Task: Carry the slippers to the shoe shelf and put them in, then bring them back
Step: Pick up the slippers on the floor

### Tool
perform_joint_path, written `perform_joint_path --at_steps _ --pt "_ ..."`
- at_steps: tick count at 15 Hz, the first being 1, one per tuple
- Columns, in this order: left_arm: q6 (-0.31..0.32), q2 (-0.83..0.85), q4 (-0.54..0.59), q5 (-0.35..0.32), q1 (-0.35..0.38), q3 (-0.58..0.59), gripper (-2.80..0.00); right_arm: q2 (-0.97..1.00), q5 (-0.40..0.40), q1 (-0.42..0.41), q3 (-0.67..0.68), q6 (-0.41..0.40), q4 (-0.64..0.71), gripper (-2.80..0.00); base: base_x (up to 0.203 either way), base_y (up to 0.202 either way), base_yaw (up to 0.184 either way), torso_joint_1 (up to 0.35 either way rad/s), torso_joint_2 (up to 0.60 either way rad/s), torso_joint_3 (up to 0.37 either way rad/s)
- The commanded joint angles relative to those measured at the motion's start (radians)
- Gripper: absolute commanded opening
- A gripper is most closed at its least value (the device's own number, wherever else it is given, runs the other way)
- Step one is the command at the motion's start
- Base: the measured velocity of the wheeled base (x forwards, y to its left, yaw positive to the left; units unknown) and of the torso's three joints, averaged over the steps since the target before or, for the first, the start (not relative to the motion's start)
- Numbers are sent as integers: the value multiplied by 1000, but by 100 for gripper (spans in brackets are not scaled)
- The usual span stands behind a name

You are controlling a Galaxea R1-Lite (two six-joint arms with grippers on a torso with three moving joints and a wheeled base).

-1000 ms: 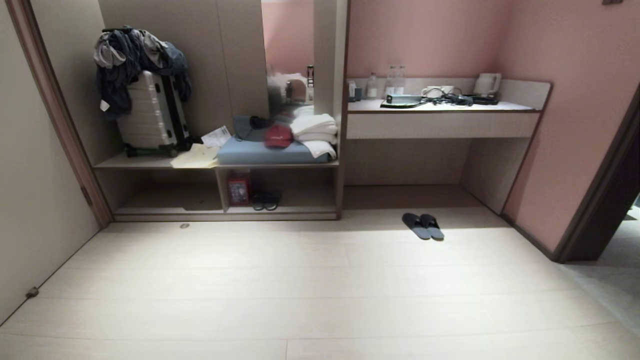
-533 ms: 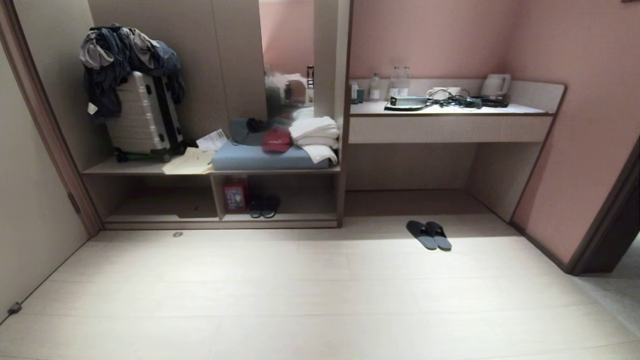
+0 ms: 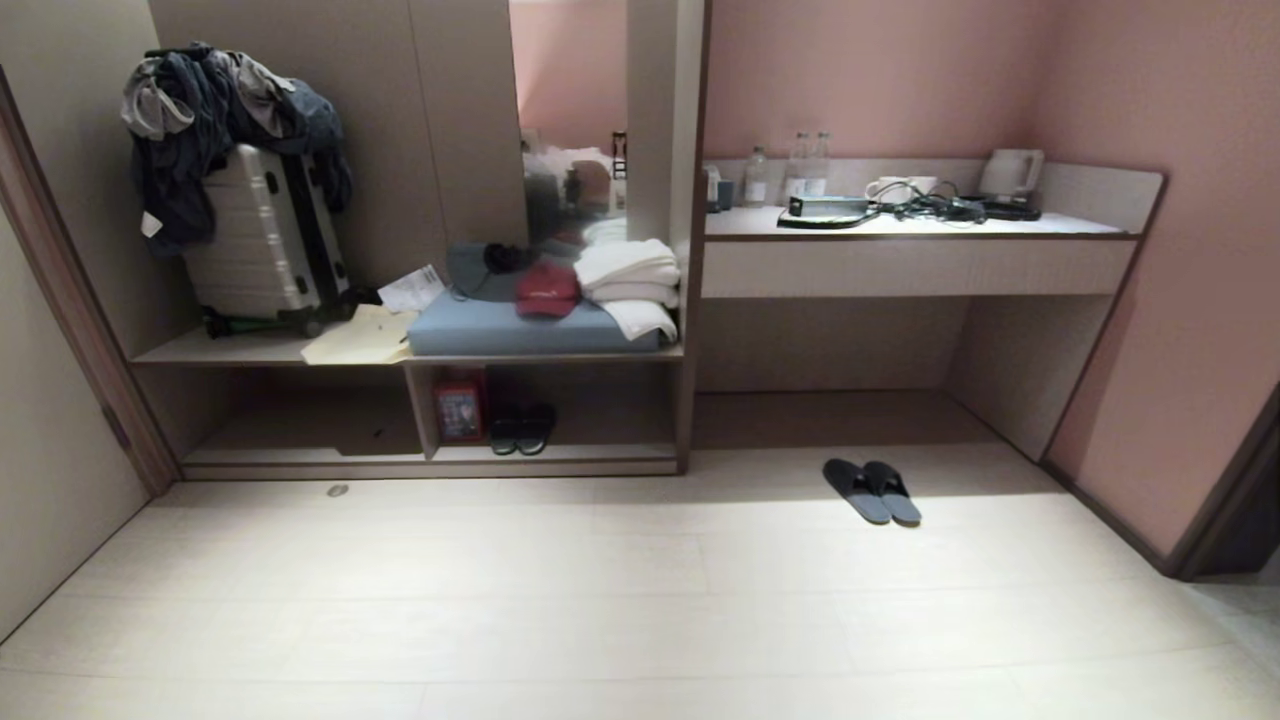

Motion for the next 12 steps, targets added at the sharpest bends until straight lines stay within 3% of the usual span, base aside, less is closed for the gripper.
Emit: perform_joint_path --at_steps 1,12 --pt "0 0 0 0 0 0 -280 0 0 0 0 0 0 -280 206 0 -4 1 1 5" --pt "0 2 0 0 0 0 -280 -1 0 0 0 0 0 -280 198 0 0 2 3 2"
